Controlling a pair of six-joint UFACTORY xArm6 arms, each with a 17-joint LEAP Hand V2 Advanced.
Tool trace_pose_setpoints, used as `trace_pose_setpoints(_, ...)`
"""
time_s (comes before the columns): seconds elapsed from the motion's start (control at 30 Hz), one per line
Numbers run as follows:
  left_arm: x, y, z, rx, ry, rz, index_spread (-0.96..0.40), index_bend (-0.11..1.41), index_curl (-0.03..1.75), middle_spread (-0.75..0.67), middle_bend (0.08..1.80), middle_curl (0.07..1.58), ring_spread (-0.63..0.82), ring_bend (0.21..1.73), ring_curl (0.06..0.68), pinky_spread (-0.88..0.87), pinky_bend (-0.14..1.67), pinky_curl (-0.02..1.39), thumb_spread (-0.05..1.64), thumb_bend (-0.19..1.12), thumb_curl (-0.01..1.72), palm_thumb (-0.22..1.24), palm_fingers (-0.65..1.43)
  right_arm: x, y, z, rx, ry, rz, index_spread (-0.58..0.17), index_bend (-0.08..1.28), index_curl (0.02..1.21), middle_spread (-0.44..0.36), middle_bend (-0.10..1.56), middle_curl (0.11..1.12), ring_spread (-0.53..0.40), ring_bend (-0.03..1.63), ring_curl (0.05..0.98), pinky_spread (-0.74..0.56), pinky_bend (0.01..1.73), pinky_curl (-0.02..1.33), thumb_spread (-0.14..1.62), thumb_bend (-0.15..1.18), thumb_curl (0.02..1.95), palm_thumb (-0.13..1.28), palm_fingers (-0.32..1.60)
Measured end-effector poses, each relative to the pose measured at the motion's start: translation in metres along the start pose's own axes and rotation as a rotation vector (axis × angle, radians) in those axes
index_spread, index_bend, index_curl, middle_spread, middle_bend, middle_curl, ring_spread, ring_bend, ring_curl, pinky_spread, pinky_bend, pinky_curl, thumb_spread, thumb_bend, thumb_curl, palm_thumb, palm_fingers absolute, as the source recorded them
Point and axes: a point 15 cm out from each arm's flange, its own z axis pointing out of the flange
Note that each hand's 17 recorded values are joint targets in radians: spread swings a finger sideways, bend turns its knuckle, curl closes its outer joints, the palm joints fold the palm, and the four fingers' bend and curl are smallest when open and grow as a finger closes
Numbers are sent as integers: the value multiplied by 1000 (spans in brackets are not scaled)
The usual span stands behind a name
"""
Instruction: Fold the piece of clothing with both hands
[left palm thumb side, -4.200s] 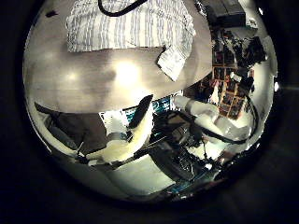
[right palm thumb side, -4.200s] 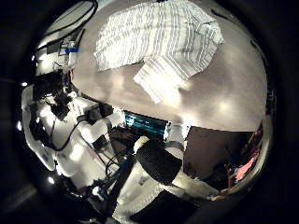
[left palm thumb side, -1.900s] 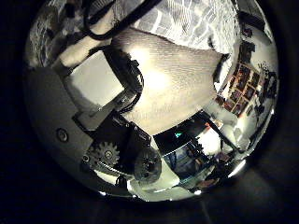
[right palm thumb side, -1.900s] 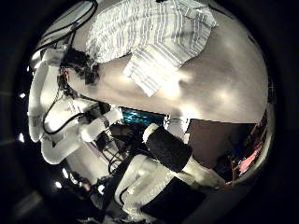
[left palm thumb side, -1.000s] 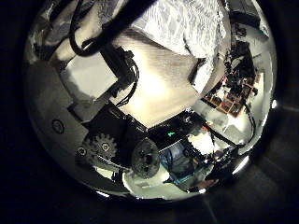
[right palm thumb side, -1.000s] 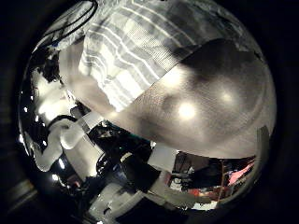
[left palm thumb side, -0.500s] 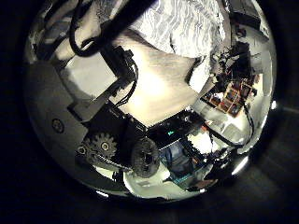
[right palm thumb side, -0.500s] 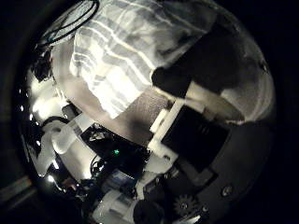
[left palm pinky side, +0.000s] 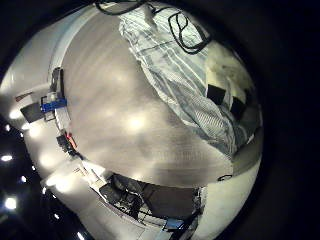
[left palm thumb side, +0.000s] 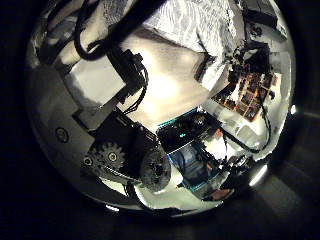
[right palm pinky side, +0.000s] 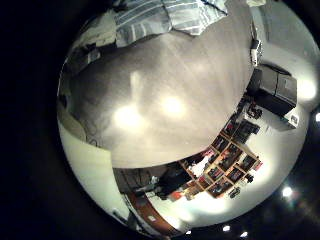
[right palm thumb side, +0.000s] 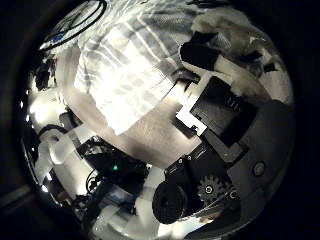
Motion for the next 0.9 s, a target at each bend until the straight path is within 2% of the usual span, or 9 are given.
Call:
trace_pose_setpoints(0.17, 9, 12, -5, -2, 14, 24, -665, 204, 1536, -612, 859, 1082, -475, 1272, 507, -689, 883, 699, 1090, -14, 584, 810, 1064, 10, 5, -13, 36, 1, 26, -347, 1027, 775, -198, 1239, 822, -225, 1389, 619, -245, 1441, 519, 1004, 5, 574, 1002, 1141)
trace_pose_setpoints(0.33, 20, 24, -9, -15, 42, 58, -651, 196, 1549, -616, 854, 1088, -476, 1267, 507, -692, 875, 704, 1090, -14, 586, 809, 1070, 32, 19, -36, 100, 10, 92, -326, 1049, 812, -177, 1271, 824, -217, 1404, 644, -220, 1446, 547, 1019, -11, 605, 1003, 1121)
trace_pose_setpoints(0.4, 22, 24, -7, -17, 48, 62, -647, 196, 1553, -618, 850, 1089, -476, 1267, 508, -693, 874, 705, 1090, -14, 587, 809, 1068, 41, 23, -42, 119, 14, 116, -321, 1047, 819, -174, 1272, 822, -217, 1403, 648, -220, 1444, 551, 1036, -48, 598, 933, 1114)
trace_pose_setpoints(0.5, 23, 24, -3, -29, 51, 63, -636, 195, 1560, -620, 846, 1093, -477, 1266, 509, -695, 871, 709, 1090, -14, 588, 809, 1069, 42, 29, -40, 99, 11, 122, -338, 871, 792, -190, 1173, 766, -232, 1390, 625, -346, 1344, 520, 1078, -74, 526, 747, 987)
trace_pose_setpoints(0.6, 24, 24, 0, -38, 53, 62, -627, 195, 1566, -623, 844, 1095, -477, 1265, 509, -697, 868, 711, 1090, -14, 589, 808, 1070, 42, 40, -36, 56, 10, 120, -383, 464, 711, -250, 968, 704, -280, 1399, 618, -457, 1451, 530, 1078, -73, 463, 582, 517)
trace_pose_setpoints(0.67, 24, 24, 1, -38, 53, 63, -621, 194, 1569, -624, 842, 1097, -477, 1264, 510, -698, 866, 713, 1090, -14, 589, 808, 1070, 42, 41, -36, 58, 11, 117, -406, 303, 627, -270, 864, 663, -307, 1346, 586, -470, 1478, 519, 1069, -64, 433, 507, 363)
trace_pose_setpoints(0.77, 25, 24, 1, -40, 53, 65, -612, 194, 1574, -626, 840, 1099, -477, 1263, 510, -699, 863, 716, 1090, -14, 590, 808, 1071, 35, 50, -27, 43, 1, 110, -424, 254, 546, -266, 763, 610, -317, 1198, 515, -382, 1346, 472, 1050, -55, 396, 424, 167)
trace_pose_setpoints(0.9, 27, 23, 2, -43, 54, 68, -601, 194, 1579, -629, 837, 1102, -478, 1262, 511, -701, 860, 719, 1090, -14, 590, 808, 1071, 18, 64, 0, -8, -21, 87, -414, 280, 511, -226, 681, 557, -273, 1027, 439, -204, 1206, 413, 1028, -44, 367, 364, 57)
